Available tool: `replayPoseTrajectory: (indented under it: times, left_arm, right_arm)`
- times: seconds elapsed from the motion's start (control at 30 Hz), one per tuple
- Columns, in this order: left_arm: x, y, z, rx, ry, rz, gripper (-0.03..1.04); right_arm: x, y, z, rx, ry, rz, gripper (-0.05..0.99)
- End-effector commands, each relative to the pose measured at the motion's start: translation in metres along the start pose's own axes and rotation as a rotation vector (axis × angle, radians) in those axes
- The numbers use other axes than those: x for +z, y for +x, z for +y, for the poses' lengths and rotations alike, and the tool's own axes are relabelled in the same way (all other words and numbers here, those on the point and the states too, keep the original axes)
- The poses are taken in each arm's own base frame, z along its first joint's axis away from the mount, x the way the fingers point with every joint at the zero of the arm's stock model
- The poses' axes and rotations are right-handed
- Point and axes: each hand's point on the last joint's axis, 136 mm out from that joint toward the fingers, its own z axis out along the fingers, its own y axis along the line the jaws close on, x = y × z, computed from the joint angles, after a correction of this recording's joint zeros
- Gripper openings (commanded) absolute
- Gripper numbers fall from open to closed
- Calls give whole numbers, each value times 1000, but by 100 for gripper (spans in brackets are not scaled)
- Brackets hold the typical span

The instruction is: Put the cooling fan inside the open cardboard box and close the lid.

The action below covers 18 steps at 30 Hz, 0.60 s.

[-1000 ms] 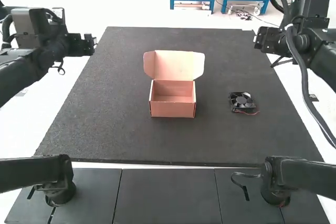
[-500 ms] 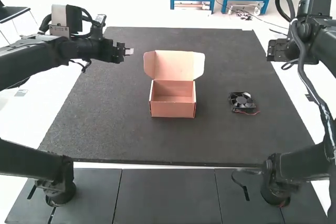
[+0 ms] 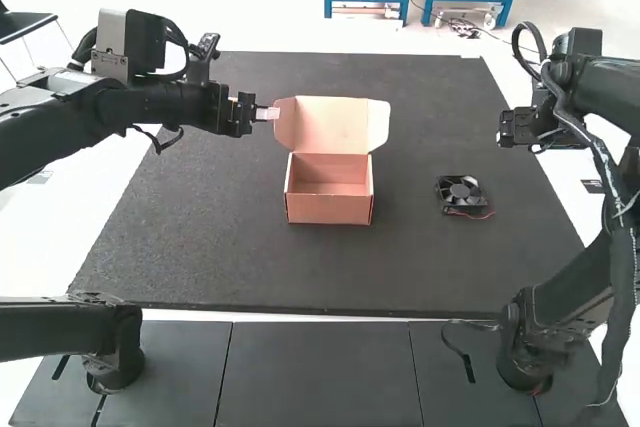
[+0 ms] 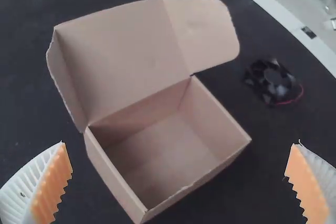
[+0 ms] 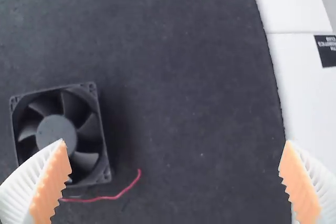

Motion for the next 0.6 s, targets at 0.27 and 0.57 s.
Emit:
replayPoseTrajectory:
  times: [0.27, 0.57]
  left_arm:
    - [-5, 13, 30, 57, -93, 30, 96]
    - [-3, 27, 36, 73, -101, 77, 96]
  right_arm:
    - [23, 0, 17, -88, -39, 39, 91]
    - [51, 10, 23, -87, -52, 99, 90]
